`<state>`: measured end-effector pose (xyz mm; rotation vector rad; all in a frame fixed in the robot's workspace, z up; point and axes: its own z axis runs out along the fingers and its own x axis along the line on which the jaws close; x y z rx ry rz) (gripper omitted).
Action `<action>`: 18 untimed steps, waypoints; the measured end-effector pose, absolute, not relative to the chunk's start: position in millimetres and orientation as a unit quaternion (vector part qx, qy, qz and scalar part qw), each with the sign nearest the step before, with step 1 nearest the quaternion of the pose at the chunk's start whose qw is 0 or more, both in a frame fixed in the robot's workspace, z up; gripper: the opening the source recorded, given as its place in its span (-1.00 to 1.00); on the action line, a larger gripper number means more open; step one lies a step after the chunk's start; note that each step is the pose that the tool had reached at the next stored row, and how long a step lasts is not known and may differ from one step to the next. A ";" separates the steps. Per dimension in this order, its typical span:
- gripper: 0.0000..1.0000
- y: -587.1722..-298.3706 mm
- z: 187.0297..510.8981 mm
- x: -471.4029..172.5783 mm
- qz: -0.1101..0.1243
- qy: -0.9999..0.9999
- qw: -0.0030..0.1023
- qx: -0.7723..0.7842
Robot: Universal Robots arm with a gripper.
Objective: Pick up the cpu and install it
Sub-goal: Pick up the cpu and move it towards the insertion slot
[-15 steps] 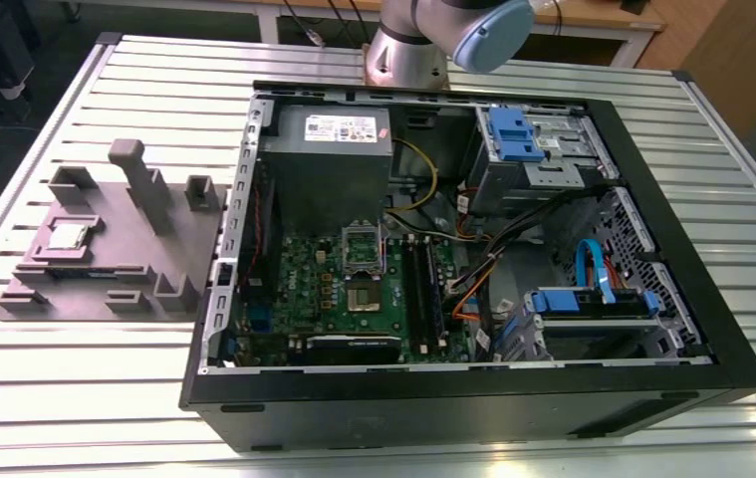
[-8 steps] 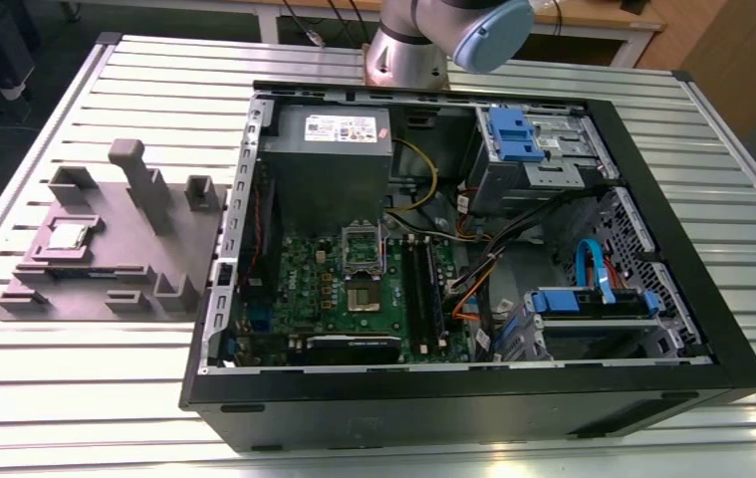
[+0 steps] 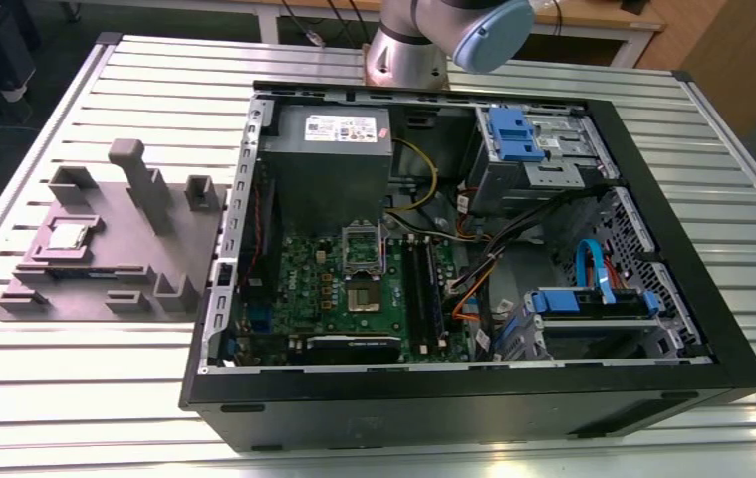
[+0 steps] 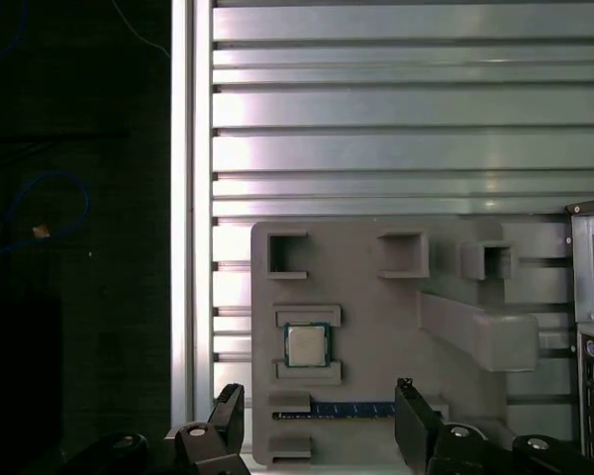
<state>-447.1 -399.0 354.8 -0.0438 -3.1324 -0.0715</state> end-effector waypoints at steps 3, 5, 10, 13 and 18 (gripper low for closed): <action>0.42 -399.1 351.5 -447.6 -0.023 -1.000 0.005 -0.014; 0.42 -399.1 349.5 -449.6 -0.023 -1.000 0.005 -0.014; 0.42 -399.1 347.3 -453.1 -0.023 -1.000 0.005 -0.012; 0.42 -399.2 346.5 -454.6 -0.023 -1.000 0.005 -0.009; 0.42 -399.2 346.1 -455.4 -0.023 -1.000 0.005 -0.006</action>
